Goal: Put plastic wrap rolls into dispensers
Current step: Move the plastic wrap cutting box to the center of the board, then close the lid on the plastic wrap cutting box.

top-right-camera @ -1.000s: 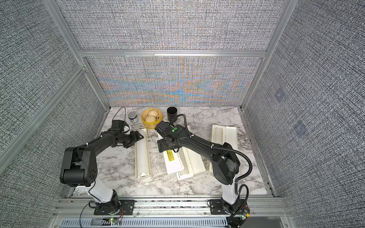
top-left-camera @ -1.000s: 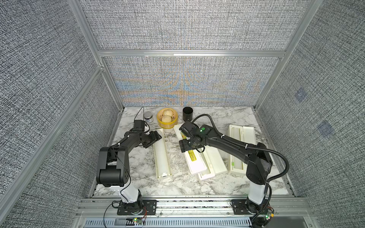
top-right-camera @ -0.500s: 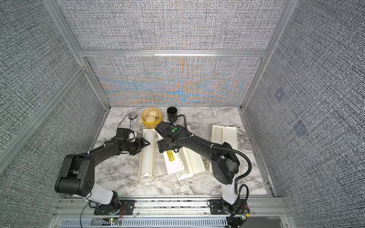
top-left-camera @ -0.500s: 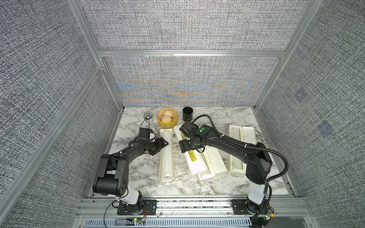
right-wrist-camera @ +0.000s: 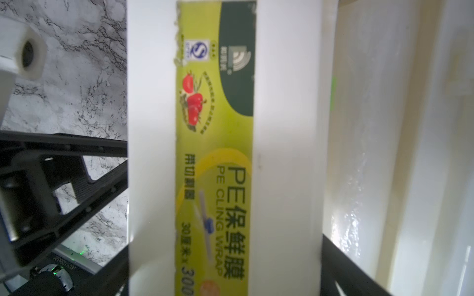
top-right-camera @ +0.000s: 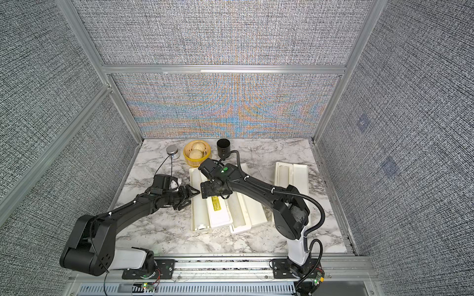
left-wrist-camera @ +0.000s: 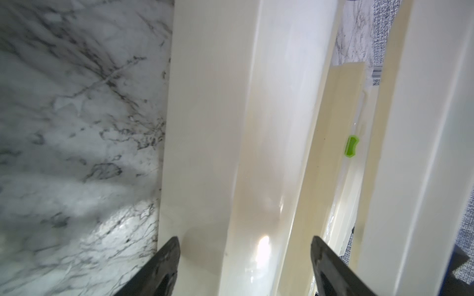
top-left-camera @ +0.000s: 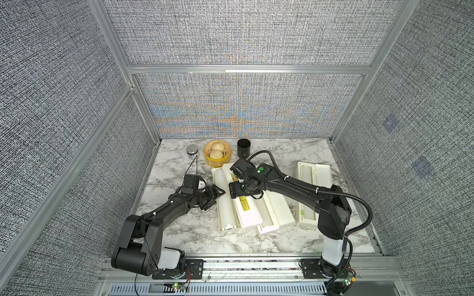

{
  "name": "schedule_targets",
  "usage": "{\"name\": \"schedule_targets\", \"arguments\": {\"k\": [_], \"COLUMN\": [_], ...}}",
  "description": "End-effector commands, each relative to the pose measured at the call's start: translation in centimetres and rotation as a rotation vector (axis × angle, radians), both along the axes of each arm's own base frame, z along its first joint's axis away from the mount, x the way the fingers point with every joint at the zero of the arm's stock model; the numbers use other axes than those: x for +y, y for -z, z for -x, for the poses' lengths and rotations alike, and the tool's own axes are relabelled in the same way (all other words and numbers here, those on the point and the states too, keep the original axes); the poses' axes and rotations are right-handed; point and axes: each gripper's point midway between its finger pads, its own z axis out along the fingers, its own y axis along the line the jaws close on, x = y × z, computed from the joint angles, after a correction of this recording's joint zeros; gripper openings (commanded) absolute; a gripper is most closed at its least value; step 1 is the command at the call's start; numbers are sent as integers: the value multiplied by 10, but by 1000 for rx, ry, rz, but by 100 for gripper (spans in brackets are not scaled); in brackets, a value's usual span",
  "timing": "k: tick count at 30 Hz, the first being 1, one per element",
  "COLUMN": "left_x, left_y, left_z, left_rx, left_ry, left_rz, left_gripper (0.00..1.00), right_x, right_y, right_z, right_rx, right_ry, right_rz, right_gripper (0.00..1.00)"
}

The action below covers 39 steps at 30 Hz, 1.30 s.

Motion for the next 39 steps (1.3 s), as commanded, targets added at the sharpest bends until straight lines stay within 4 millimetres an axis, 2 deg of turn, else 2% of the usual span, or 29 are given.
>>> {"name": "schedule_targets", "arguments": {"k": [1, 4, 9, 13, 27, 30, 39], "left_x": [-14, -1, 39, 50, 39, 36, 28], "left_y": [-16, -18, -31, -31, -36, -32, -9], "left_z": [-9, -8, -15, -17, -46, -51, -57], "left_rx": [-43, -41, -40, -38, -117, -117, -75], "left_ry": [22, 34, -23, -43, -57, -52, -38], "left_rz": [93, -2, -132, -144, -7, 7, 54], "left_gripper": [79, 79, 79, 79, 85, 85, 84], "right_x": [3, 11, 31, 44, 60, 68, 71], "right_y": [-4, -2, 7, 16, 42, 46, 46], "right_z": [-2, 0, 7, 9, 7, 8, 1], "right_rx": [-9, 1, -2, -8, 5, 26, 34], "right_ry": [11, 10, 3, -8, 11, 0, 6], "right_rz": [-10, -14, -1, 5, 40, 30, 5], "right_gripper": [89, 89, 89, 89, 89, 89, 95]}}
